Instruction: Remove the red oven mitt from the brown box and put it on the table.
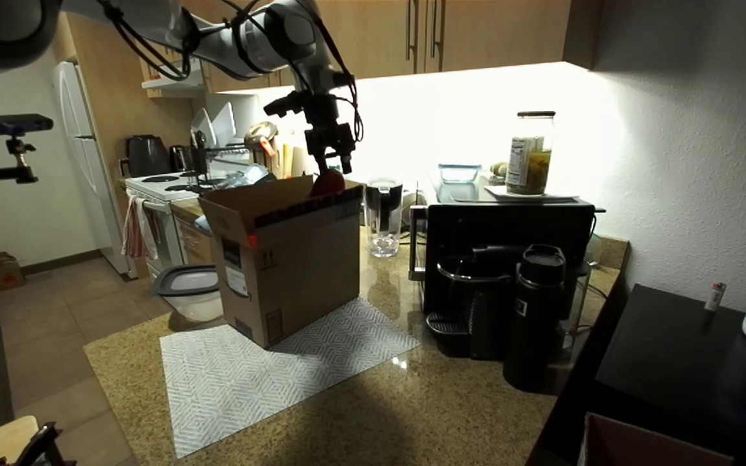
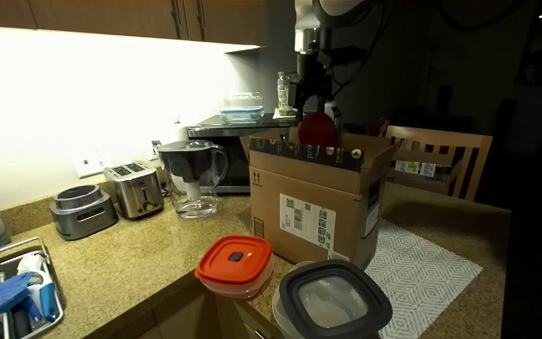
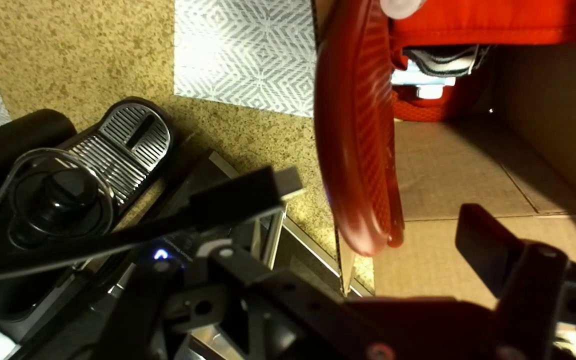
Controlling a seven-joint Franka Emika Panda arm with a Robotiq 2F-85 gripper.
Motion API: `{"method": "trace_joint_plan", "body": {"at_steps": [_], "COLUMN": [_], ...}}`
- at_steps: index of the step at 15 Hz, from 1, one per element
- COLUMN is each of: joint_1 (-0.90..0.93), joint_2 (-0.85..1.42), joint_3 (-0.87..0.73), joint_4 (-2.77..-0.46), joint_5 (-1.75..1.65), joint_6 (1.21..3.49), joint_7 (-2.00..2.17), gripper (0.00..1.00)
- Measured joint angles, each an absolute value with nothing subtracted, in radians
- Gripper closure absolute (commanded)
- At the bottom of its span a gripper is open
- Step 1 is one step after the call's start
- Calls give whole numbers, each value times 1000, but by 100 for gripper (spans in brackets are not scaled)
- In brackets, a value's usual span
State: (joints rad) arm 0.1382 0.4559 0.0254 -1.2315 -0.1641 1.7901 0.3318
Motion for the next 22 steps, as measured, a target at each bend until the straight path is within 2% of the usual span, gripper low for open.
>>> {"method": "trace_joint_plan", "body": {"at_steps": [5,6,8,16,18,20,22], "joint_1": [132,132,133,131,129,129,133], "joint_2": [465,469,474,474,474,474,472], "joint_3": [26,26,26,11,9,8,10], "joint_4": [-1231,-1231,-1231,-1230,-1230,-1230,-1231], "joint_5": [-97,-85,-72,-64,-64,-64,-64], "joint_6": [1767,1764,1761,1760,1760,1760,1760], "joint_7": [332,332,332,332,332,332,332], "gripper": [0,25,33,87,98,100,97]}}
